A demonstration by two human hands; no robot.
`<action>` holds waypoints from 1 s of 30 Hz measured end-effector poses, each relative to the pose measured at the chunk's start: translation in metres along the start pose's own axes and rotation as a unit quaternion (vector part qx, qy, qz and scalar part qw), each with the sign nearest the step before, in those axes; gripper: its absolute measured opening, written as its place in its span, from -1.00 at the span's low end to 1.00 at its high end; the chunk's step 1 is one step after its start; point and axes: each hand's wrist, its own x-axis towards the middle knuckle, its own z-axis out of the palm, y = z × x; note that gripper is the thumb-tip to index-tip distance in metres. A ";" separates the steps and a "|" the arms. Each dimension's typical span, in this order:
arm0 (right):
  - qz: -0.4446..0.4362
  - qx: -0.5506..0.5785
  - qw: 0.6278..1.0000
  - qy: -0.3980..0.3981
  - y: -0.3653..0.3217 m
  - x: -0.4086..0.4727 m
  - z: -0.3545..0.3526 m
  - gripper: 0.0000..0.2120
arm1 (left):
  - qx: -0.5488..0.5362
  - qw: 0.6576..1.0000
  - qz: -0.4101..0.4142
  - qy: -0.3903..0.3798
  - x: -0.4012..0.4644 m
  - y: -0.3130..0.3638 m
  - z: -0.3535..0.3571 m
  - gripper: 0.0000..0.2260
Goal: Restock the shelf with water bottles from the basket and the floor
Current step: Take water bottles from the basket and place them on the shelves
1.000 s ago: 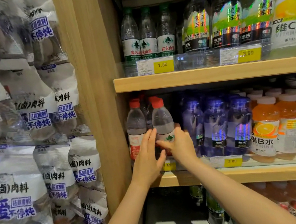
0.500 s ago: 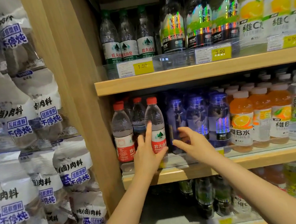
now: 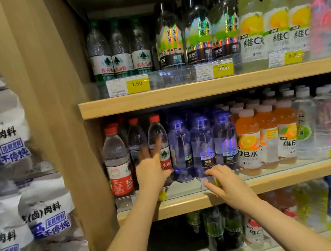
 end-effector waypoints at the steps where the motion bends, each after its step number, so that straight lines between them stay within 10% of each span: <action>1: -0.001 0.003 1.000 0.001 0.000 0.000 0.000 -0.25 | 0.033 0.999 0.032 0.018 0.003 -0.001 -0.002 0.04; 6: -0.005 0.003 1.000 0.007 0.001 0.000 0.002 -0.36 | 0.056 0.984 0.153 0.069 0.019 -0.010 -0.002 0.10; 22: -0.017 0.007 1.000 0.024 0.000 -0.001 0.000 -0.69 | 0.052 0.984 0.168 0.011 0.033 -0.014 0.015 0.12; 30: 0.006 0.011 0.999 0.029 -0.003 0.000 0.004 -0.70 | 0.030 0.983 -0.015 0.181 -0.011 -0.022 -0.006 -0.18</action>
